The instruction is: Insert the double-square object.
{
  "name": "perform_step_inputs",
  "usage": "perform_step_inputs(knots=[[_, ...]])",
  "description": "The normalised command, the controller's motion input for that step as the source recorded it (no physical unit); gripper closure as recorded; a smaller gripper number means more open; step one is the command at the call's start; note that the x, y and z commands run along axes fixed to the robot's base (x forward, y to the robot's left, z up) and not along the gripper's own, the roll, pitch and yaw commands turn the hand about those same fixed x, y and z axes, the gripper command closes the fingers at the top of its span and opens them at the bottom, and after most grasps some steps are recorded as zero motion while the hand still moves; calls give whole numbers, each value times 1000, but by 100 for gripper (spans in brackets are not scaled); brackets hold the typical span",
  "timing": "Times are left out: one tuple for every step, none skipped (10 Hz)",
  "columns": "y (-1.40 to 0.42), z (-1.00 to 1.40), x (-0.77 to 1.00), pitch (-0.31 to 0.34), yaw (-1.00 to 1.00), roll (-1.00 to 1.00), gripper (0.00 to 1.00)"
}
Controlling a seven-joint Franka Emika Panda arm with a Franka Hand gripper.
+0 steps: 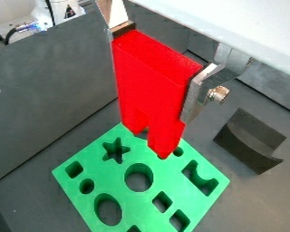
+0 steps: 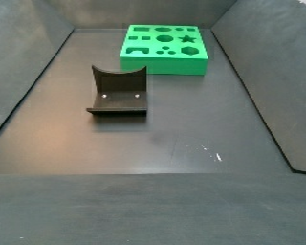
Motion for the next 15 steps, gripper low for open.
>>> perform_step_inputs(knots=[[0, -289, 309, -13, 17, 10, 100], [0, -757, 1000, -123, -14, -73, 100], [34, -717, 1000, -120, 0, -99, 100], [203, -649, 1000, -110, 0, -136, 100], [237, -714, 963, -69, 63, -209, 100], [251, -731, 949, -56, 77, -223, 100], [269, -737, 940, -50, 89, -233, 100], [269, -737, 940, -51, 89, -224, 100], [240, -649, 931, -53, 100, -173, 100], [-71, -669, 743, -86, 117, 27, 100], [-426, -586, 554, 14, 163, 334, 100], [-560, -200, 383, 231, 0, 483, 100], [-494, -154, 226, 271, -94, 454, 100], [-423, -206, 160, 251, -226, 403, 100], [-149, -169, 63, 184, -260, 187, 100]])
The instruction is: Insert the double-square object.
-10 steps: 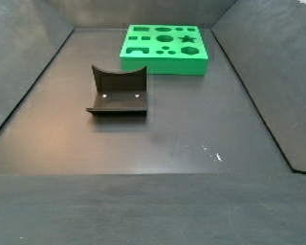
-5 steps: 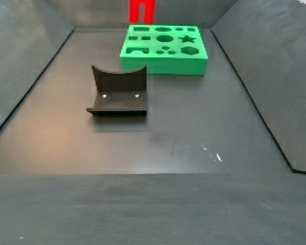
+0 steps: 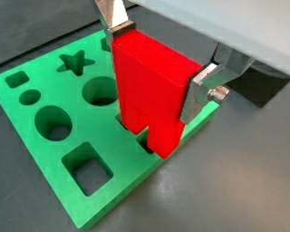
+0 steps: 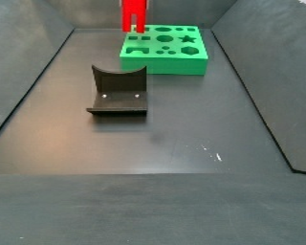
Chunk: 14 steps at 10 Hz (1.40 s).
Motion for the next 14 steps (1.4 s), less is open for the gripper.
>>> perform_step_inputs(knots=[[0, -71, 0, 54, -23, 9, 100], [3, -306, 0, 76, -89, 0, 100], [0, -246, 0, 84, -97, 0, 100], [0, -237, -9, 103, -103, 0, 100], [0, -197, -11, 113, -103, 0, 100], [0, -137, -83, 114, -160, 0, 100], [11, -183, -414, 86, -317, 0, 100], [0, -237, -391, 69, -251, 0, 100], [0, -240, -257, 63, -103, 6, 100], [46, -231, 23, 41, 0, 73, 100], [60, -226, 291, 31, 157, 129, 100], [17, -260, 474, 69, 200, 101, 100], [63, -269, 357, 54, 154, 83, 100], [11, -289, 197, 60, 74, 50, 100]])
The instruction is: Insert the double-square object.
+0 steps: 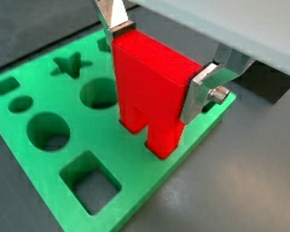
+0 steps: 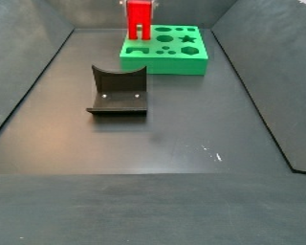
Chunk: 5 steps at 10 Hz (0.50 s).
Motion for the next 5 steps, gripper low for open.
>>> perform_step_inputs(knots=[[0, -340, 251, 69, 60, 39, 100], [0, -317, 74, 56, 0, 0, 100], [0, -346, 63, 51, 0, 9, 100], [0, -363, 49, 49, 0, 37, 100], [0, -377, 86, 44, 0, 50, 100]])
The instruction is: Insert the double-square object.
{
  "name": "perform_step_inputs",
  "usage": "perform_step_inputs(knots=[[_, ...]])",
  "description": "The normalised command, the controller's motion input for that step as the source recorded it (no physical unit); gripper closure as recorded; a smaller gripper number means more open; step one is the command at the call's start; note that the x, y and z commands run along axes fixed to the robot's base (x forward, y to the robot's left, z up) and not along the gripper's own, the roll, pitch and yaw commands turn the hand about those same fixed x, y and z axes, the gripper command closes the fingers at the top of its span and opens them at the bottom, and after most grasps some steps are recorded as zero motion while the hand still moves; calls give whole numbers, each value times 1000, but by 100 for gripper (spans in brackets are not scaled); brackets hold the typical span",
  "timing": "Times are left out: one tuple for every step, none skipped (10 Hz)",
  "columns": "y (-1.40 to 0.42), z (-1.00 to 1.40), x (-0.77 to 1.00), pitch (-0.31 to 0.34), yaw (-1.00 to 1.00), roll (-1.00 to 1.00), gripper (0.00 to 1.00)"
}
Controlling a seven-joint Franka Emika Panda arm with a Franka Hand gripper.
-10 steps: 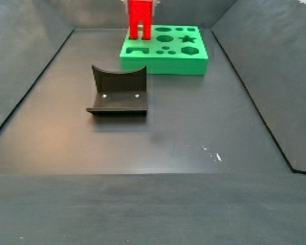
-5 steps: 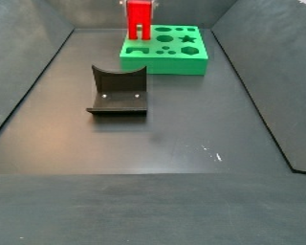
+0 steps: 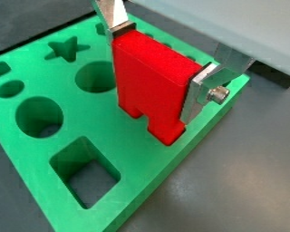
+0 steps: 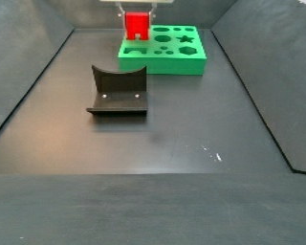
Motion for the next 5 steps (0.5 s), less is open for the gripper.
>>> perform_step_inputs(knots=[[17, -349, 69, 43, 0, 54, 100], [23, -297, 94, 49, 0, 30, 100], [0, -171, 40, 54, 0, 0, 100], [29, 0, 60, 84, 0, -37, 100], [0, 0, 0, 0, 0, 0, 100]])
